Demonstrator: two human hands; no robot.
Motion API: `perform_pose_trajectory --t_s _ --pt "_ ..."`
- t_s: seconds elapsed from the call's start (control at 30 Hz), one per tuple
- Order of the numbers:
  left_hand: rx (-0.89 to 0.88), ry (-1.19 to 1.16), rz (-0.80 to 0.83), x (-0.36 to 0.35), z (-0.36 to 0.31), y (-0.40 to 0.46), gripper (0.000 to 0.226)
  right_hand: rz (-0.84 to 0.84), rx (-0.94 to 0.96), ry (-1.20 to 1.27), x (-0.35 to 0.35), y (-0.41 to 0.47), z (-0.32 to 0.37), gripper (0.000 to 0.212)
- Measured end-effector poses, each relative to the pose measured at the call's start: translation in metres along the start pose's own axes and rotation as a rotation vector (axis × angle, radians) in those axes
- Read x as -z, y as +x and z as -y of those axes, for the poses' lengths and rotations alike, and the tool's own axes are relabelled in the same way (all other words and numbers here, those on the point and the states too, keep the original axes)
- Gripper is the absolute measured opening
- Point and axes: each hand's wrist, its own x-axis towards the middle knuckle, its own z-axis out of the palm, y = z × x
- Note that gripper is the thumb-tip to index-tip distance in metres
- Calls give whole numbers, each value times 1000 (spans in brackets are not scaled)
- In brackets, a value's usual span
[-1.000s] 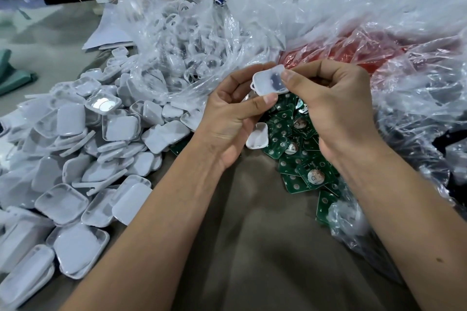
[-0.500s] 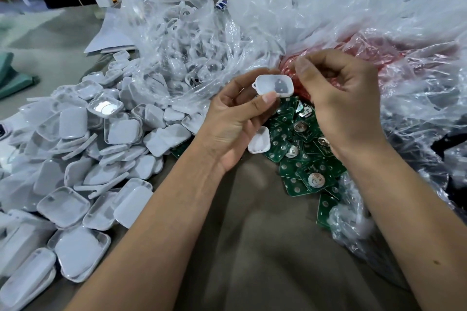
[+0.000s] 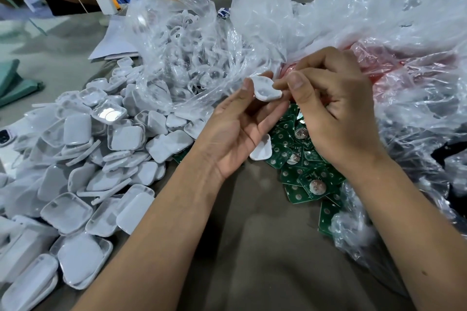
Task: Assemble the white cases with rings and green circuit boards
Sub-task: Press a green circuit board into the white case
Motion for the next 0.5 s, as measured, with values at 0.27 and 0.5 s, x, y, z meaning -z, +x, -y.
perform_pose_trajectory --t_s 0.27,0.5 --pt "18 -54 6 -1 -1 -1 42 55 91 -49 1 2 2 33" --pt "54 -64 47 -1 -2 -2 39 0 59 8 3 1 1 33"
